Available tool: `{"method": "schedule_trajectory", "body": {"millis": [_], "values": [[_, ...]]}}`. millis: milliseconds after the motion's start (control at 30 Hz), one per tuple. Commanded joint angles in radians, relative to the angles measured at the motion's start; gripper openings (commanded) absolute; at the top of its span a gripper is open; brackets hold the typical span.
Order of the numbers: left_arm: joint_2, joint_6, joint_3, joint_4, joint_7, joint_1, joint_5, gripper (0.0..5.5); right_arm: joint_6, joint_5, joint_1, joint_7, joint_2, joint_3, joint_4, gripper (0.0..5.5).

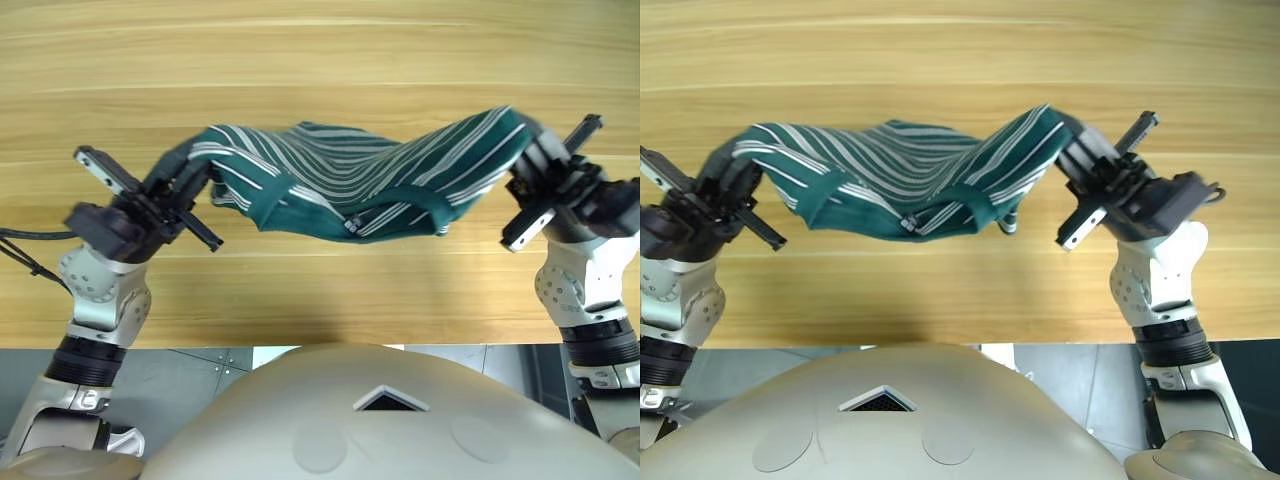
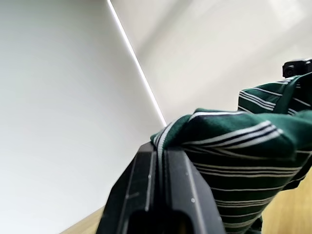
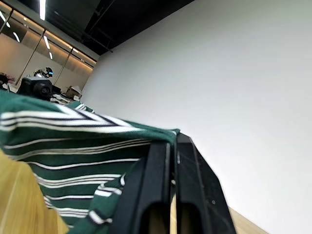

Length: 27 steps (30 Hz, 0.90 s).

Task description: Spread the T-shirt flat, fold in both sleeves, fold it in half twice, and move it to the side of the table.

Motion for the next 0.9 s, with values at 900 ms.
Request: {"method": "schedule_trajectory", "body": {"millis": [900], "values": [[-0.262,-0.235,-0.049,1.310,0.262,-0.699,0.794,0.00,-0.402,-0.897,-0.661,-0.686,0.103,0.214,1.133,0.00]]}}
